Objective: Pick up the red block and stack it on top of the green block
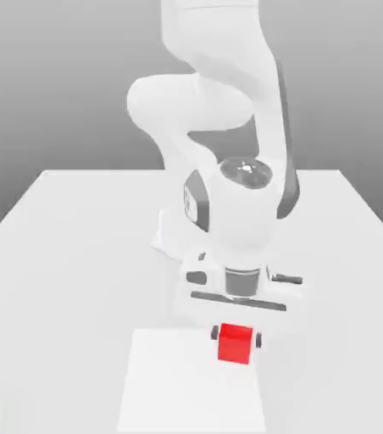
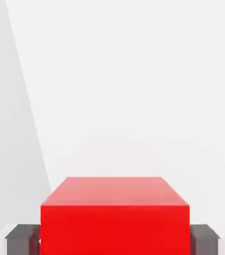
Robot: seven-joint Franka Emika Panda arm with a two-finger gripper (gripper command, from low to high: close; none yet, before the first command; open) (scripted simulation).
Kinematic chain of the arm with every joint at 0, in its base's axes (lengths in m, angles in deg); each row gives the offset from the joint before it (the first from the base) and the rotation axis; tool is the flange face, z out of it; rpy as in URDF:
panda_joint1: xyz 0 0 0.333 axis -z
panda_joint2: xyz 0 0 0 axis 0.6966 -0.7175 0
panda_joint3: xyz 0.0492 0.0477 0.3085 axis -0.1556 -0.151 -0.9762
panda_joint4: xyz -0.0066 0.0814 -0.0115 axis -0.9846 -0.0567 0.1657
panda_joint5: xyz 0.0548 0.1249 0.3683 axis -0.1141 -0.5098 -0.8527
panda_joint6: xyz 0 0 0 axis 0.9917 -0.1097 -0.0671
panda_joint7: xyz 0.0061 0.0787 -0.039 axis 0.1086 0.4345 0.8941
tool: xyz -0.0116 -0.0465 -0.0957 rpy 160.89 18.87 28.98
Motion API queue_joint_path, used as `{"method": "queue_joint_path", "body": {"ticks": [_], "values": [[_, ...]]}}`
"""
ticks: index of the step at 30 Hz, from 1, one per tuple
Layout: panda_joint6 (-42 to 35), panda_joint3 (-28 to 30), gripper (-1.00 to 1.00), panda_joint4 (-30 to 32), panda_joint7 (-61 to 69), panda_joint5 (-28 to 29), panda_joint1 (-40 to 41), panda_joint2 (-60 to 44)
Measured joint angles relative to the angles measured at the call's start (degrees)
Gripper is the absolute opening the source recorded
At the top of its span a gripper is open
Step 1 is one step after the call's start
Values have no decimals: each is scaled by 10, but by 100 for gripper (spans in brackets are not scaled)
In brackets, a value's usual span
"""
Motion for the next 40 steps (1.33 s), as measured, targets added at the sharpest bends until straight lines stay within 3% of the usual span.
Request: {"method": "queue_joint_path", "body": {"ticks": [3,14,21,32,36,37,40], "values": [[1,2,-100,0,-1,2,-2,-1],[-119,-45,-100,19,79,-111,17,139],[-190,16,-100,-109,23,-156,108,87],[-297,153,-100,-337,-130,-161,225,-42],[-254,159,-100,-365,-134,-180,247,-116],[-241,156,100,-367,-132,-185,250,-130],[-241,156,100,-367,-132,-185,250,-130]]}}
